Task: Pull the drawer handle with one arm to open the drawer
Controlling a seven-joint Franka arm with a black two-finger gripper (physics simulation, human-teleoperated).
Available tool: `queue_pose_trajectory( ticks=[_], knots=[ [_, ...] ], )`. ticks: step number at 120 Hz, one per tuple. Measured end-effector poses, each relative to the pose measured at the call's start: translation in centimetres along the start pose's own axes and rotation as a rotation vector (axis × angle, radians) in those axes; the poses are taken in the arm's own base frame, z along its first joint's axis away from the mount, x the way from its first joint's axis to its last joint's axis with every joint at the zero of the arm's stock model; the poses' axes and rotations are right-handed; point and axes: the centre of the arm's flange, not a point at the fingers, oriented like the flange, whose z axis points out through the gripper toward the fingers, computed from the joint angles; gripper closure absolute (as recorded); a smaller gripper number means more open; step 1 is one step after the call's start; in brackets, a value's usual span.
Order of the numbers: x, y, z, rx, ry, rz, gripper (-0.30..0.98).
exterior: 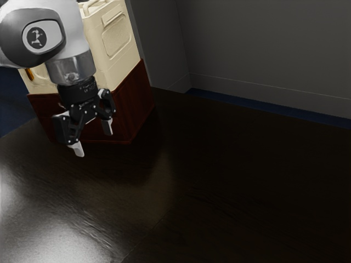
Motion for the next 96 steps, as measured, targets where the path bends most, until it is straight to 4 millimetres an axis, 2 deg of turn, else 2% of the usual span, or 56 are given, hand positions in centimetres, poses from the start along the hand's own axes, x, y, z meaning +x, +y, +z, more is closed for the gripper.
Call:
queue_pose_trajectory(
  ticks=[7, 14, 20, 35, 46, 55, 67, 86, 96],
  knots=[
    [0.2, 0.0, 0.7, -0.006, -0.001, -0.019, 0.00],
    [0.5, -0.3, 0.6, -0.029, 0.005, -0.039, 0.00],
    [1.3, -0.5, 2.0, -0.024, 0.034, -0.066, 0.00],
    [7.8, -0.9, 2.1, -0.068, 0.062, -0.208, 0.00],
    [13.7, -1.7, 2.1, -0.087, 0.024, -0.354, 0.00],
    [16.7, -2.1, 2.3, -0.095, 0.009, -0.444, 0.00],
    [17.2, -1.9, 2.0, -0.116, -0.002, -0.469, 0.00],
    [20.4, -0.9, 2.9, -0.172, -0.032, -0.517, 0.00],
    [19.5, 0.6, 2.9, -0.223, -0.014, -0.491, 0.00]
  ],
)
